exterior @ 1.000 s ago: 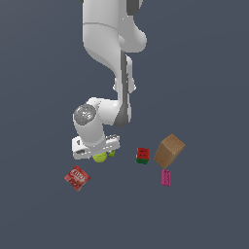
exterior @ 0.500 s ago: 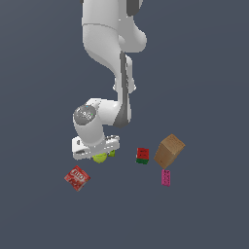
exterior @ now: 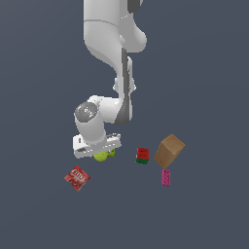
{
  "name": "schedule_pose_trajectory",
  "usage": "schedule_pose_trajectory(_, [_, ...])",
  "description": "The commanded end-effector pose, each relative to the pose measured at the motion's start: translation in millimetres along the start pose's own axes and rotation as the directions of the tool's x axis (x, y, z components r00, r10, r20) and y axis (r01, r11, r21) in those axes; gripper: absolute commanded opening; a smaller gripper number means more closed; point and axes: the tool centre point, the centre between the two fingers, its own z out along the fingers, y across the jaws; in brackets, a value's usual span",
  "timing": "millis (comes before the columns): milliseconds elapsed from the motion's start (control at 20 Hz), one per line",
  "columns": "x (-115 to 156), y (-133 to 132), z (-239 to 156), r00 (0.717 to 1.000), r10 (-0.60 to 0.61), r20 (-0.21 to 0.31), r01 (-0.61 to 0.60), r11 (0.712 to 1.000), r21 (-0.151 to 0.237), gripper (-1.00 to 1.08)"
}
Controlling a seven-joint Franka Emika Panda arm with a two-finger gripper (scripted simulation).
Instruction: Pick up a designated object from a clutter of objects.
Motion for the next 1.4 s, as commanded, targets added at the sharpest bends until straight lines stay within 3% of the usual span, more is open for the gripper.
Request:
schedule_pose_trajectory(0, [-1, -5, -8, 1.000, 0.000, -0.002, 0.000, 1.000, -0.001, -1.00])
schedule_pose_trajectory(450, [-15, -41, -52, 1.000, 0.000, -0.002, 0.000, 1.000, -0.001, -1.00])
schedule_pose_trajectory(1350, [-54, -151, -188, 1.000, -0.001, -0.001, 0.001, 1.000, -0.004, -1.00])
